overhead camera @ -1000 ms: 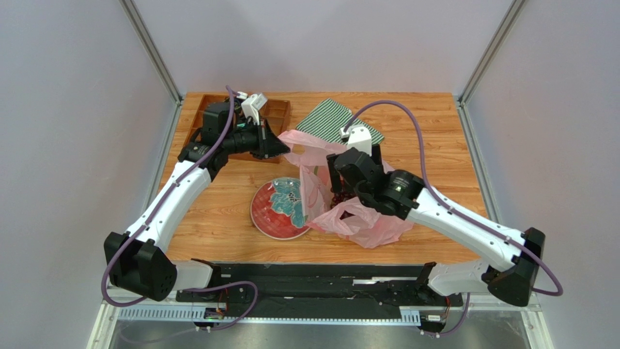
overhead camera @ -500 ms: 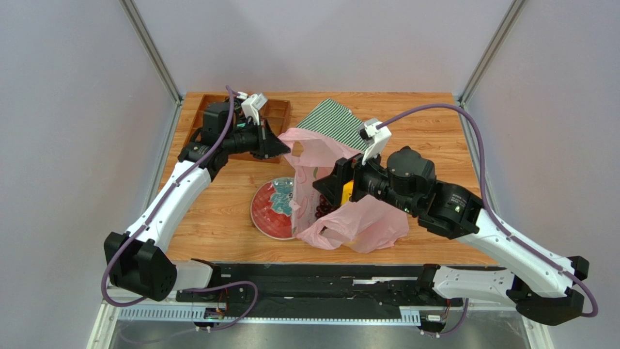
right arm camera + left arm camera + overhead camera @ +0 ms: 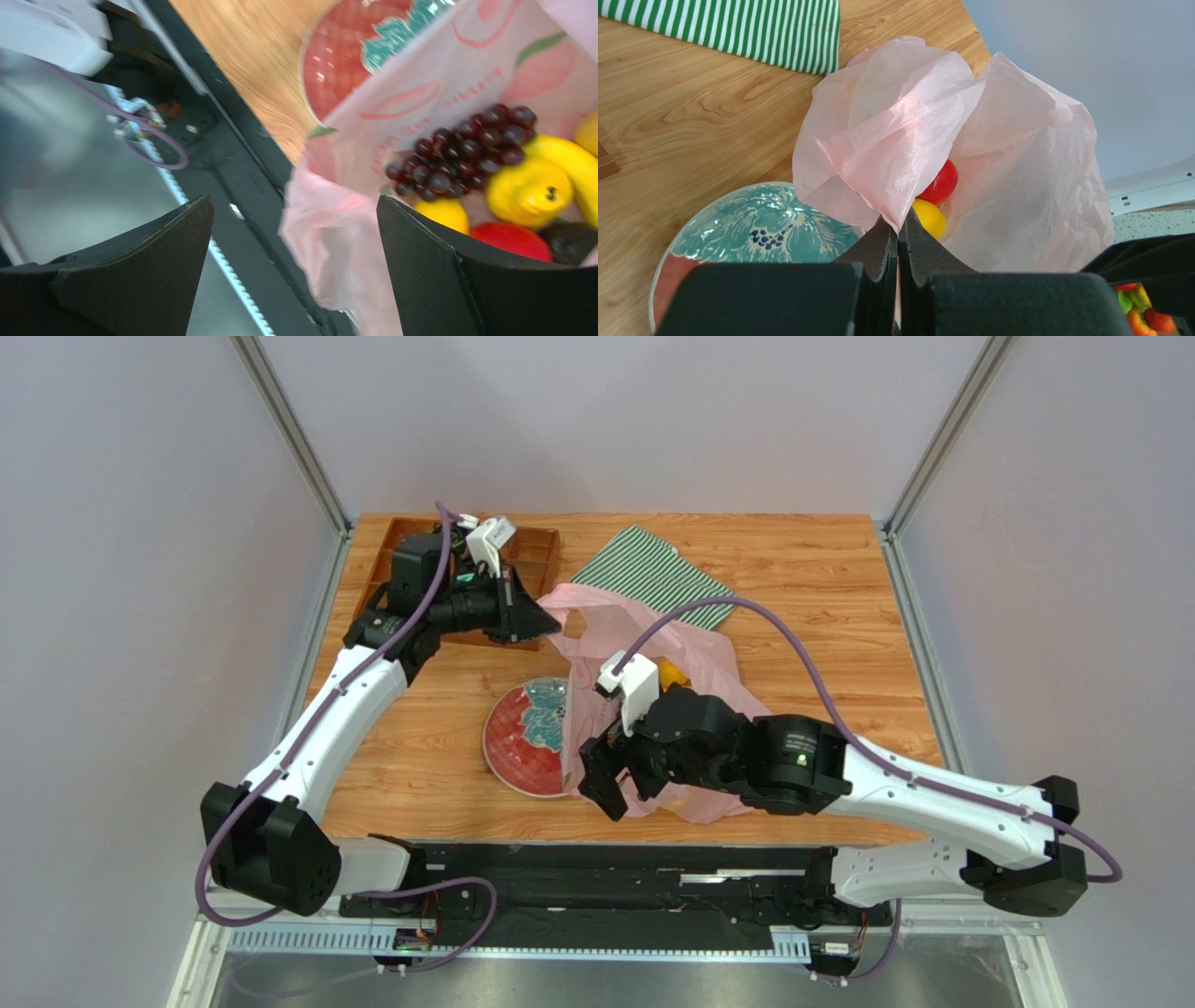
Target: Place the fruits into the plastic bag
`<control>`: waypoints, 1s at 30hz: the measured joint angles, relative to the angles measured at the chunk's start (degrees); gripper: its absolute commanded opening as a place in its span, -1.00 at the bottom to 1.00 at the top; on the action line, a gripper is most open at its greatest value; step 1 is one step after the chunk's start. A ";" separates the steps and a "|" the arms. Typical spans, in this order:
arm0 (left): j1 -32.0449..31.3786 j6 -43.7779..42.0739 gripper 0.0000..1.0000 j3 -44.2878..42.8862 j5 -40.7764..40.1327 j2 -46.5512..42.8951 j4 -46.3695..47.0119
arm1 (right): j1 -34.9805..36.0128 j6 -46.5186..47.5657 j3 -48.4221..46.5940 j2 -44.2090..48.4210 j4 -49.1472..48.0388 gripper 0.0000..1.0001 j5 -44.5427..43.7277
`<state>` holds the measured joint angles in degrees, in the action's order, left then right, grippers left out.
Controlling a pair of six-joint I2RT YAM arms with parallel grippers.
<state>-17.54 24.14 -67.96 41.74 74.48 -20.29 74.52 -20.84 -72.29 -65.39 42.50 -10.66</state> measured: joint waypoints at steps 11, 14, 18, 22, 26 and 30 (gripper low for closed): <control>0.00 0.00 -1.00 0.02 0.02 0.00 -0.02 | 0.83 6.16 -0.09 -4.39 8.57 0.10 -9.75; -0.02 -0.02 -1.00 0.02 -0.02 0.00 0.00 | 0.85 7.43 -0.07 -5.16 9.09 -0.90 -10.36; -0.52 -0.02 -1.00 0.02 -0.79 0.07 -0.02 | 0.76 8.44 0.20 -5.33 9.16 -1.00 -12.57; -2.73 2.21 -1.00 -1.95 -2.12 1.55 0.07 | -1.20 10.71 -1.64 -5.03 9.64 -1.00 -18.34; -7.37 4.68 -1.00 -13.46 -4.63 6.36 -1.60 | -7.04 17.25 -8.00 -3.02 7.76 -1.00 -27.28; -10.75 6.75 -1.00 -27.21 -6.34 10.49 -0.90 | -11.26 25.62 -14.32 1.03 1.38 -1.00 -34.53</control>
<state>-28.29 30.89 -95.18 35.40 84.97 -21.19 63.26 4.78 -86.61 -64.36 43.88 -45.19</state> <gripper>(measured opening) 0.006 0.009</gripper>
